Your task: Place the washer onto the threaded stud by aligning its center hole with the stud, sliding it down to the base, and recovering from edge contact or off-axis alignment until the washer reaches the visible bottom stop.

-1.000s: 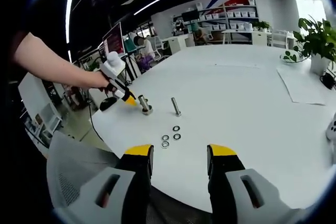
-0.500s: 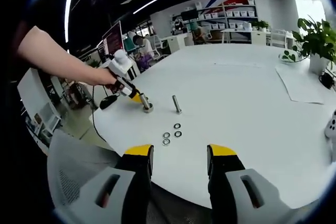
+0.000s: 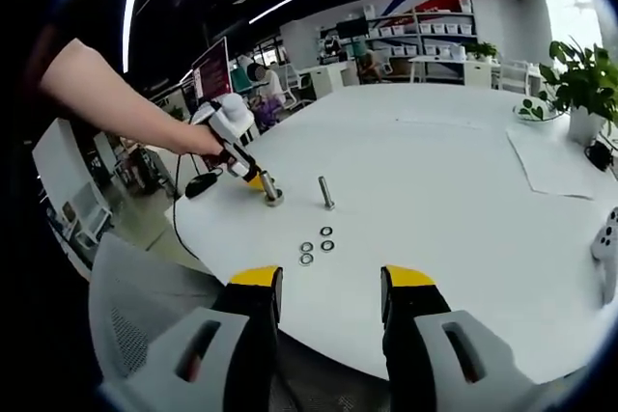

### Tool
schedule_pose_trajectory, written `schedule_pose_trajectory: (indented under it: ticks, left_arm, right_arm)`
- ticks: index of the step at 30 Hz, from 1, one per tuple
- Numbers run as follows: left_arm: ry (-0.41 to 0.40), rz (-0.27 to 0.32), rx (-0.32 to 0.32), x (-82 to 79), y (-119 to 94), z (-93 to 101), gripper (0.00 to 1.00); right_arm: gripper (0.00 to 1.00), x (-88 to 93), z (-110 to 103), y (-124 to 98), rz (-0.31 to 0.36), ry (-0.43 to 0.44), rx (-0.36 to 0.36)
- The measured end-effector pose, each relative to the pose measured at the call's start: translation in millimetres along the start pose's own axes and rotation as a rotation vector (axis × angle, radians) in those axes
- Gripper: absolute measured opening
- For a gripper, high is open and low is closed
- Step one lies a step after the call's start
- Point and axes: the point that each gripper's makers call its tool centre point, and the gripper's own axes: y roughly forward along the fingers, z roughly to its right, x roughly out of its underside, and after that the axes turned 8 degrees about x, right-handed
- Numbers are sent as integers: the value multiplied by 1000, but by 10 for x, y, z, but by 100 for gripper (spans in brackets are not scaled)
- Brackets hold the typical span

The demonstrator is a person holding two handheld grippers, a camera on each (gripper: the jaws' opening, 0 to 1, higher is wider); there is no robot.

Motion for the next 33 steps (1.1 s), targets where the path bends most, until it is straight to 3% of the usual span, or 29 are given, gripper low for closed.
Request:
schedule_pose_trajectory:
  ticks: [9, 20, 28, 33]
  left_arm:
    - [31, -2, 6, 17, -6, 26, 20]
    - [90, -109, 42, 309, -99, 162, 20]
    - [115, -228, 47, 557, -158, 300, 20]
    - [87, -196, 39, 582, -166, 313, 21]
  right_arm:
    - [43, 13, 1, -5, -5, -14, -4]
    - [43, -39, -66, 72, 4, -20, -28]
    - [43, -52, -116, 110, 9, -27, -52]
    - [43, -79, -118, 138, 14, -31, -64]
